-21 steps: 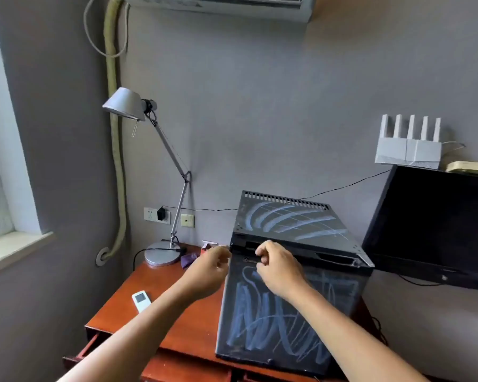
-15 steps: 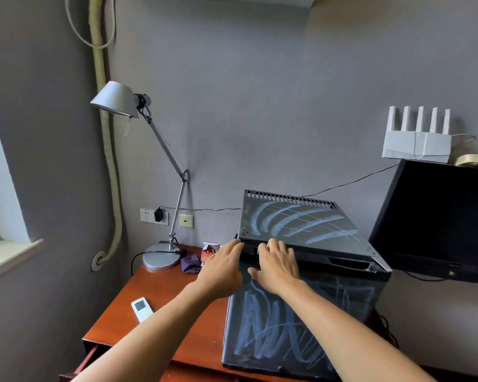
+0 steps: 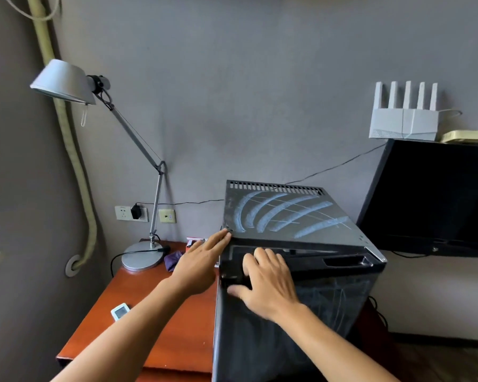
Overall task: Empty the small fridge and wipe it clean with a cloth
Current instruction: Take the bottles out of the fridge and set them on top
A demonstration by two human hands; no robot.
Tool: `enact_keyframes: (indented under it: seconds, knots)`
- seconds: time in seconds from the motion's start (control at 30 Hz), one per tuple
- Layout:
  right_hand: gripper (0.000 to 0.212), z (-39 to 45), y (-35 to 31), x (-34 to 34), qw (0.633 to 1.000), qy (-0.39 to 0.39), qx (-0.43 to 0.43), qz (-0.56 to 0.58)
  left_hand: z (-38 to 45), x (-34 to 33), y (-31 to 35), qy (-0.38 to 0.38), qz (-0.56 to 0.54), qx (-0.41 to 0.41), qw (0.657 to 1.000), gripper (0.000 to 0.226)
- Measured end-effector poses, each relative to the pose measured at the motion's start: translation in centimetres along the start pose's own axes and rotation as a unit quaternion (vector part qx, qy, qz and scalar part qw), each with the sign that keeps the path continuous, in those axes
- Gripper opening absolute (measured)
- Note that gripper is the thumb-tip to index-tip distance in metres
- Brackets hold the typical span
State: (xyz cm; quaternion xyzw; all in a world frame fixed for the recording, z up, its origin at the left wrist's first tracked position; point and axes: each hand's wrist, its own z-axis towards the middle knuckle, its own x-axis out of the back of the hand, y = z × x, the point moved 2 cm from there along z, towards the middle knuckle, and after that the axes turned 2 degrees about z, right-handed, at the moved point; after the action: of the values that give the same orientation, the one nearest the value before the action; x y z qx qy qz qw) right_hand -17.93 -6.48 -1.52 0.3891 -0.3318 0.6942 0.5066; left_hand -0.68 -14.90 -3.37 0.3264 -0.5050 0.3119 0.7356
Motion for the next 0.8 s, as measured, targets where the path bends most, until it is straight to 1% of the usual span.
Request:
enact_keyframes:
  seconds: [0.03,0.1,0.17,0.2,0.23,0.27,0.3,0.33,0.37,0.4,0.43,0.47,0.5,0.53,0.57,0.6,0.63,0.67,0.7,0.73,0.77,0.8]
  knots:
    - [0.054,-1.8,-0.2,1.1,0.999,-0.001,0.021,0.031,0.1,-0.2,-0.1,0.000,-0.002,-0.004,1.000,0.101]
    - [0.058,-5.7,-0.3,3.7,0.996,-0.032,0.040,0.074,0.0,-0.5,0.0,0.009,-0.009,0.003,1.000,0.100]
    - [0.058,-9.6,0.5,6.6,0.993,-0.076,0.025,0.082,-0.1,-1.2,0.3,0.015,-0.020,0.005,1.000,0.099]
    - [0.057,-11.1,0.8,8.3,0.991,-0.105,0.004,0.087,-0.2,-1.6,0.6,0.019,-0.025,0.003,0.999,0.097]
    - [0.058,-12.5,1.4,9.9,0.983,-0.137,-0.026,0.121,-0.4,-2.1,0.8,0.027,-0.030,0.002,0.999,0.094]
    - [0.061,-13.4,2.1,11.4,0.969,-0.167,-0.078,0.162,-0.5,-2.5,1.0,0.033,-0.031,0.004,0.999,0.091]
    - [0.065,-14.3,2.8,12.7,0.957,-0.167,-0.135,0.197,-0.5,-3.0,1.2,0.038,-0.030,0.009,0.999,0.090]
    - [0.067,-15.1,3.1,14.0,0.951,-0.156,-0.179,0.197,-0.5,-3.3,1.5,0.045,-0.028,0.016,0.998,0.092]
    - [0.064,-16.4,3.5,14.3,0.950,-0.155,-0.203,0.178,-0.5,-3.5,1.7,0.054,-0.025,0.023,0.998,0.096]
    - [0.059,-17.0,3.8,14.3,0.951,-0.186,-0.219,0.115,-0.5,-3.5,1.8,0.062,-0.021,0.033,0.997,0.099]
    - [0.058,-18.1,4.1,14.3,0.952,-0.212,-0.219,0.024,-0.5,-3.5,2.0,0.064,-0.018,0.034,0.997,0.101]
    - [0.070,-19.3,4.4,14.3,0.950,-0.220,-0.202,-0.088,-0.5,-3.6,2.3,0.062,-0.014,0.035,0.997,0.101]
    - [0.093,-20.1,5.0,14.2,0.942,-0.233,-0.206,-0.129,-0.4,-3.6,2.3,0.068,-0.003,0.042,0.997,0.099]
    - [0.115,-20.9,5.8,14.2,0.938,-0.208,-0.217,-0.174,-0.3,-3.5,2.5,0.073,0.007,0.048,0.996,0.098]
    - [0.132,-22.0,6.6,14.0,0.921,-0.217,-0.244,-0.211,-0.2,-3.6,2.5,0.076,0.012,0.048,0.996,0.097]
    - [0.138,-23.0,7.2,13.6,0.908,-0.213,-0.283,-0.225,-0.3,-3.7,2.4,0.075,0.013,0.047,0.996,0.096]
    - [0.137,-23.9,7.7,13.7,0.892,-0.202,-0.347,-0.209,-0.4,-4.0,2.2,0.077,0.013,0.049,0.996,0.096]
    - [0.136,-24.4,8.0,13.9,0.879,-0.191,-0.375,-0.222,-0.4,-4.2,2.2,0.080,0.012,0.049,0.995,0.097]
    - [0.130,-25.5,8.8,13.5,0.878,-0.179,-0.375,-0.238,-0.5,-4.4,2.1,0.082,0.010,0.050,0.995,0.097]
    - [0.118,-26.7,9.8,13.3,0.874,-0.171,-0.376,-0.255,-0.6,-4.6,2.1,0.082,0.009,0.050,0.995,0.097]
    - [0.108,-27.7,11.0,13.1,0.863,-0.155,-0.378,-0.296,-0.6,-4.7,2.1,0.082,0.008,0.050,0.995,0.096]
    - [0.101,-28.0,12.1,13.0,0.858,-0.157,-0.382,-0.307,-0.6,-4.8,2.1,0.085,0.005,0.051,0.995,0.096]
